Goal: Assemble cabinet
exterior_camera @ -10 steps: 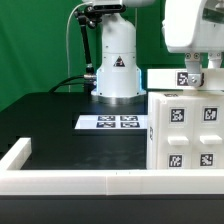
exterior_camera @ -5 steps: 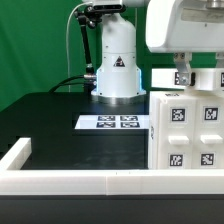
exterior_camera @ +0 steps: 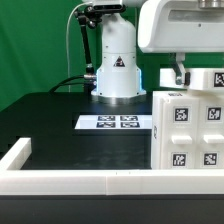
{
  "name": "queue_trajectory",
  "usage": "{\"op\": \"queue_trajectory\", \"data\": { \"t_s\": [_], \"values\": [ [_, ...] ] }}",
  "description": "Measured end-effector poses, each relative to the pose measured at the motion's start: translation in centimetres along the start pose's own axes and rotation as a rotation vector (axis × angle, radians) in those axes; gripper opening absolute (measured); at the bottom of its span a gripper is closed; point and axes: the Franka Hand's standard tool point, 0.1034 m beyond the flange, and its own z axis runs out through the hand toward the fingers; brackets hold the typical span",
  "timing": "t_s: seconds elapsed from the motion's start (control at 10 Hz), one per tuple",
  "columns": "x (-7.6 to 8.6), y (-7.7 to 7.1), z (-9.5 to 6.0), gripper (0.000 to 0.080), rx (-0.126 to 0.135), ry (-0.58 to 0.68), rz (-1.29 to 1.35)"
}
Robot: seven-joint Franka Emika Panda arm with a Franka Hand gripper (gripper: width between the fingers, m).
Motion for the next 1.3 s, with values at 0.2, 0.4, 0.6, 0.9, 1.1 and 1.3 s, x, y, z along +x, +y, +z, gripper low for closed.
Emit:
{"op": "queue_trajectory", "data": {
  "t_s": [0.2,0.4,0.6,0.9,1.1,1.3],
  "values": [
    [0.01,0.13,-0.01,0.0563,-0.001,0.000,0.119],
    [0.00,0.37,-0.02,0.0563,-0.003,0.001,0.259],
    [-0.04,0.58,-0.14,0.0563,0.012,0.014,0.500],
    [0.19,0.68,-0.26,0.0563,0.034,0.031,0.761],
    [0.21,0.84,-0.22,0.0563,0.041,0.035,0.848],
    [0.27,0.81,-0.28,0.0563,0.056,0.029,0.957]
  ]
}}
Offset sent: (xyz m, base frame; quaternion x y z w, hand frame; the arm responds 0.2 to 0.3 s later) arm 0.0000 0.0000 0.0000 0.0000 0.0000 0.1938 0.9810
